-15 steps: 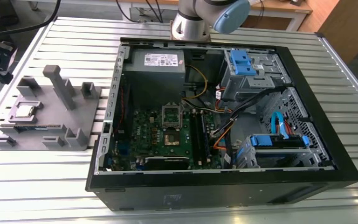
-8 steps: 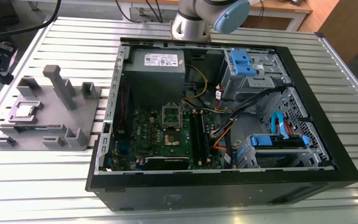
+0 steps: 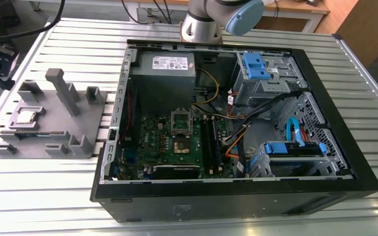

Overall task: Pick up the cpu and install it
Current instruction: 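Reach for the cpu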

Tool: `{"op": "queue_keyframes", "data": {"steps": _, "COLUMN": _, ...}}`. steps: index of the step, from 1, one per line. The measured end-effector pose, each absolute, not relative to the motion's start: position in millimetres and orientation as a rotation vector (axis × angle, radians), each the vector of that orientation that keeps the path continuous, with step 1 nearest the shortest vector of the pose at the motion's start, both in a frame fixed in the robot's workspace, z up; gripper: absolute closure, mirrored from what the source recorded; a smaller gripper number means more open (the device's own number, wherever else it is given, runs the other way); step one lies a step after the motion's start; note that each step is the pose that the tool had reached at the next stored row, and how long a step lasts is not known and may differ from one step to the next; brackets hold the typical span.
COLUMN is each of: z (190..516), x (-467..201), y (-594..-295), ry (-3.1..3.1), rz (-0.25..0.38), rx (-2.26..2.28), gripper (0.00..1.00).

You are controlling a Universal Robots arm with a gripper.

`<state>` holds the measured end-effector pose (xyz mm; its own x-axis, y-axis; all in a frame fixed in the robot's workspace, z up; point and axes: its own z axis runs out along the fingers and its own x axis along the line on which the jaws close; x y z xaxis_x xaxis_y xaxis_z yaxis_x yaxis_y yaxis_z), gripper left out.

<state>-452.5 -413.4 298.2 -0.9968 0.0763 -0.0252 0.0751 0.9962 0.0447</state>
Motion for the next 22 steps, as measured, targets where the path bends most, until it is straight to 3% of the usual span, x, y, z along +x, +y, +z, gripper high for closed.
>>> {"op": "queue_keyframes", "data": {"steps": 22, "z": 264.4, "x": -462.3, "y": -419.2, "ry": 3.111, "rz": 0.068, "rx": 0.118, "gripper": 0.89}}
